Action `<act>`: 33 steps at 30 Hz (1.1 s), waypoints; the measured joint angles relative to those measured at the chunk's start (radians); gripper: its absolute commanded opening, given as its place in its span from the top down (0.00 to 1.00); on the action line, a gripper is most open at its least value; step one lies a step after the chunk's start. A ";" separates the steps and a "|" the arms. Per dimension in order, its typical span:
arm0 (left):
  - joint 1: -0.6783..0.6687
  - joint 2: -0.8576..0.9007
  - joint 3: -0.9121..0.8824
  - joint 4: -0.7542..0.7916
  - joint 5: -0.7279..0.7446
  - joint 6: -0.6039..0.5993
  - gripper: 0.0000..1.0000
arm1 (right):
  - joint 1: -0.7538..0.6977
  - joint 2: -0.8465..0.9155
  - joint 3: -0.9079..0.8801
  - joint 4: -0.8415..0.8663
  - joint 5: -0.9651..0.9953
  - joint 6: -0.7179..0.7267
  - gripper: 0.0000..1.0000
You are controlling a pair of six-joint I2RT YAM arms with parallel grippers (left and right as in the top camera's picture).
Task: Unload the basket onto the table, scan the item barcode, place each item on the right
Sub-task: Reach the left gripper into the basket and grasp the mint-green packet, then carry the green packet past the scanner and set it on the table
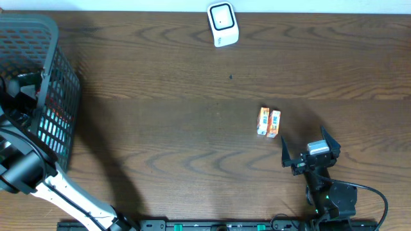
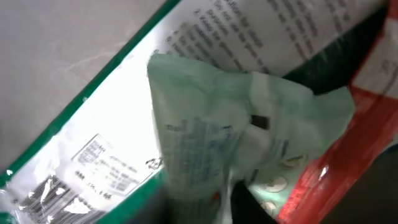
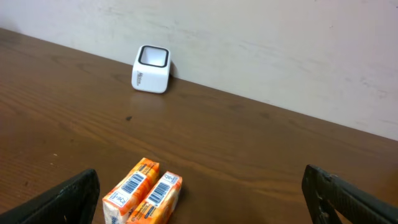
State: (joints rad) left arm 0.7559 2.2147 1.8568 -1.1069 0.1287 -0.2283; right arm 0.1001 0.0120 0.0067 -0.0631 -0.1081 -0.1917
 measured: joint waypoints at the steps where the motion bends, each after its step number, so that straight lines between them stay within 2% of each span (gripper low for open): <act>1: 0.001 -0.004 0.000 -0.002 0.000 -0.001 0.92 | 0.000 0.000 0.000 0.000 0.000 0.000 0.01; 8: 0.000 -0.027 0.000 -0.007 0.000 0.001 0.93 | 0.000 0.000 0.000 0.000 0.000 0.000 0.01; 11: 0.000 -0.088 0.000 -0.002 0.000 -0.004 0.92 | 0.000 0.000 0.000 0.000 0.000 0.000 0.01; 15: 0.000 -0.270 0.002 0.031 -0.003 -0.013 0.91 | 0.000 0.000 0.000 0.000 0.000 0.000 0.01; 23: -0.029 -0.741 0.039 0.061 0.005 -0.076 0.90 | 0.000 0.000 0.000 0.000 0.000 0.000 0.01; 27: -0.166 -0.851 0.047 -0.012 0.081 -0.079 0.90 | 0.000 0.000 0.000 0.000 0.000 0.000 0.01; 33: -0.552 -0.832 -0.024 -0.080 0.125 -0.052 0.89 | 0.000 0.000 0.000 0.000 0.000 0.000 0.01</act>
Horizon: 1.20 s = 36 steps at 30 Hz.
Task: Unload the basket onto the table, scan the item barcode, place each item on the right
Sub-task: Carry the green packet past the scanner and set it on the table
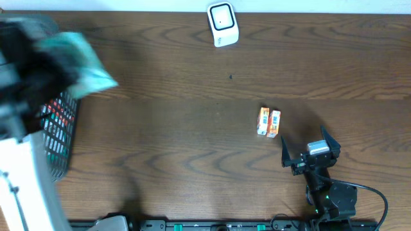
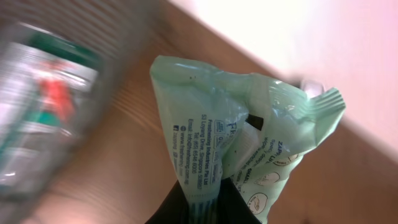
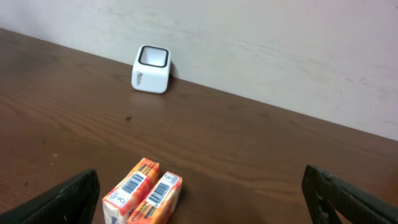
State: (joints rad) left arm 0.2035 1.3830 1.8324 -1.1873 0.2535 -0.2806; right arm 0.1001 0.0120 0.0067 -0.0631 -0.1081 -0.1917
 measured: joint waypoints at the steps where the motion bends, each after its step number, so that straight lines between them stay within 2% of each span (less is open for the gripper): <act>1: -0.068 0.015 -0.031 0.009 -0.002 0.001 0.89 | 0.000 0.000 0.000 0.000 0.000 0.000 0.01; 7: -0.406 0.191 -0.233 0.175 -0.019 -0.001 0.89 | 0.000 0.000 0.000 0.000 0.000 0.000 0.01; 13: -0.590 0.446 -0.278 0.326 -0.020 -0.008 0.89 | 0.000 0.000 0.000 0.000 0.000 0.000 0.01; 19: -0.661 0.574 -0.278 0.451 -0.020 -0.007 0.89 | 0.000 0.000 0.000 0.000 0.000 0.000 0.01; 27: -0.692 0.648 -0.278 0.480 -0.020 -0.021 0.89 | 0.000 0.000 0.000 0.000 0.000 0.000 0.01; 36: -0.760 0.702 -0.278 0.495 -0.019 -0.159 0.86 | 0.000 0.000 0.000 0.000 0.000 0.000 0.01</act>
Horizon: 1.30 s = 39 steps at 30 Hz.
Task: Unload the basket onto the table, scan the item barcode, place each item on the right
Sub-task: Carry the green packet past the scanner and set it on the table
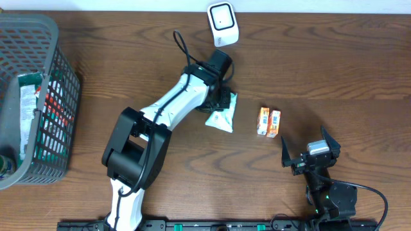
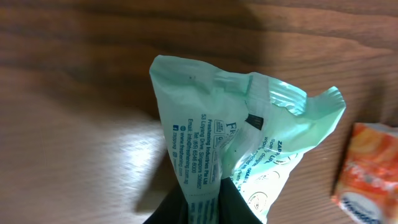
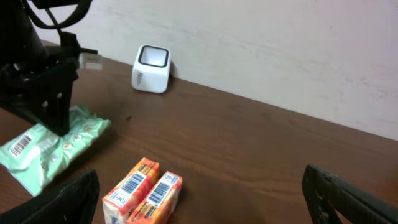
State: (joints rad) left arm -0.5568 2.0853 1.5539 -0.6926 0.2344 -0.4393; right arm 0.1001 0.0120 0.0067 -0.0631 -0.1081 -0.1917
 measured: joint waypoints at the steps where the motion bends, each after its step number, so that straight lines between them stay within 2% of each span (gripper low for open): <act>1: -0.007 0.000 0.000 0.001 0.000 -0.024 0.85 | 0.000 0.000 0.000 0.000 0.000 0.000 0.01; 6: -0.023 0.000 0.000 0.001 0.006 -0.110 0.83 | 0.000 0.000 0.000 0.000 0.000 0.000 0.01; 14: -0.061 0.000 0.000 0.001 0.018 -0.148 0.83 | 0.000 0.000 0.000 0.000 0.000 0.000 0.01; 15: -0.067 0.000 0.000 0.001 0.020 -0.149 0.78 | 0.000 0.000 0.000 0.000 0.000 0.000 0.01; 18: -0.074 0.000 0.000 0.001 0.024 -0.155 0.74 | 0.000 0.000 0.000 0.000 0.000 0.000 0.01; 22: -0.074 0.000 0.000 0.002 0.025 -0.137 0.48 | 0.000 0.000 0.000 0.000 0.000 0.000 0.01; 24: -0.074 0.000 0.000 0.002 0.021 -0.132 0.44 | 0.000 0.000 0.000 0.000 0.000 0.000 0.01; 39: -0.082 0.000 -0.011 0.044 -0.134 -0.102 0.50 | 0.000 0.000 0.000 0.000 0.000 0.000 0.01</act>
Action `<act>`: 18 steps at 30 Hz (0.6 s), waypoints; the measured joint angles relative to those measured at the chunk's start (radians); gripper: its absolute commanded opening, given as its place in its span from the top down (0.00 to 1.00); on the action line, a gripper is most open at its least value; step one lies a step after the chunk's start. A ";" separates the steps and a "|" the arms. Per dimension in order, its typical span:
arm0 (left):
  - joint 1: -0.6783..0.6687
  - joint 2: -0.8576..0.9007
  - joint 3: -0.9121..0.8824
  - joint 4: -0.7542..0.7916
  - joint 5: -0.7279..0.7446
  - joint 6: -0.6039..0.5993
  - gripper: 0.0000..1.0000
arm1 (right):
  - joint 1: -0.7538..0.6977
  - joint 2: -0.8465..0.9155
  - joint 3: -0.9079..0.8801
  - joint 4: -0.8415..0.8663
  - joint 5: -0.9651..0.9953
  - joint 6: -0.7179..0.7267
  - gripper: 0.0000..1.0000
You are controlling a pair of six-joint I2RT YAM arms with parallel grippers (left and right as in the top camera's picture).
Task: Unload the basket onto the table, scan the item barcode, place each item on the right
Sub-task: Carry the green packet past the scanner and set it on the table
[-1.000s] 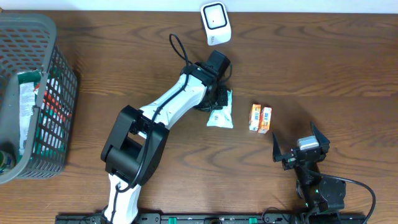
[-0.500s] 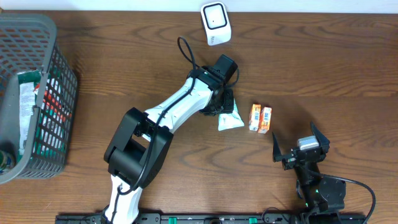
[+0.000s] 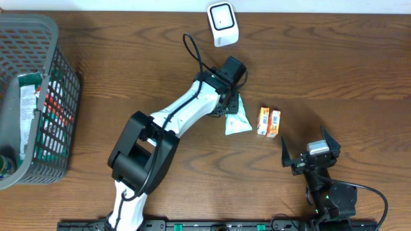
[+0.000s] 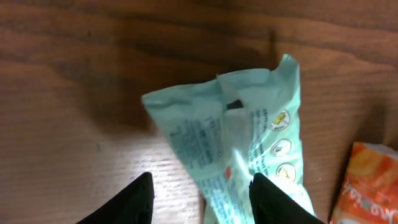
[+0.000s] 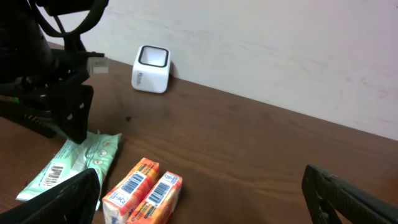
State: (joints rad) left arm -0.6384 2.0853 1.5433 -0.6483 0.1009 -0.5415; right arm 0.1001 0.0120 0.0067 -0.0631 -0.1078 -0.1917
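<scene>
A pale green wipes packet [image 3: 237, 120] lies flat on the brown table, just left of two orange boxes [image 3: 268, 122]. My left gripper [image 3: 232, 108] hovers over the packet's far end, open, its fingers [image 4: 135, 200] apart on either side of the packet [image 4: 239, 146]. In the right wrist view the packet [image 5: 69, 167] shows a barcode label facing up, and the orange boxes [image 5: 144, 191] show theirs too. The white scanner [image 3: 222, 24] stands at the table's far edge. My right gripper [image 3: 309, 154] rests open near the front right, holding nothing.
A grey wire basket [image 3: 35, 96] with more packaged goods stands at the far left. The left arm [image 3: 180, 122] stretches diagonally across the middle of the table. A pale wall [image 5: 261, 43] runs behind the scanner [image 5: 151, 69].
My left gripper has opened and let go of the green packet. The packet now lies on the table a little further right, close beside the orange boxes. The right arm is unmoved.
My left gripper was down in the basket, shut on the green packet. Then it held the packet up above the basket. Then it held it mid-table below the scanner. Now the packet lies released beside the orange boxes.
</scene>
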 measured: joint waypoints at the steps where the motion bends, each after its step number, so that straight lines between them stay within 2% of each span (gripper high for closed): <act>1: -0.004 0.000 -0.004 0.008 -0.002 0.002 0.51 | 0.000 0.000 0.000 0.000 0.000 0.000 0.01; 13: -0.076 0.000 -0.018 0.025 -0.003 0.042 0.55 | 0.000 0.000 0.000 0.000 0.000 0.000 0.01; 18: -0.085 0.000 -0.018 -0.020 -0.003 0.083 0.42 | 0.000 0.000 0.000 0.000 0.000 0.000 0.01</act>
State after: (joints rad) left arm -0.7231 2.0853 1.5257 -0.6682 0.0978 -0.4587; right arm 0.1001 0.0120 0.0067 -0.0631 -0.1081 -0.1917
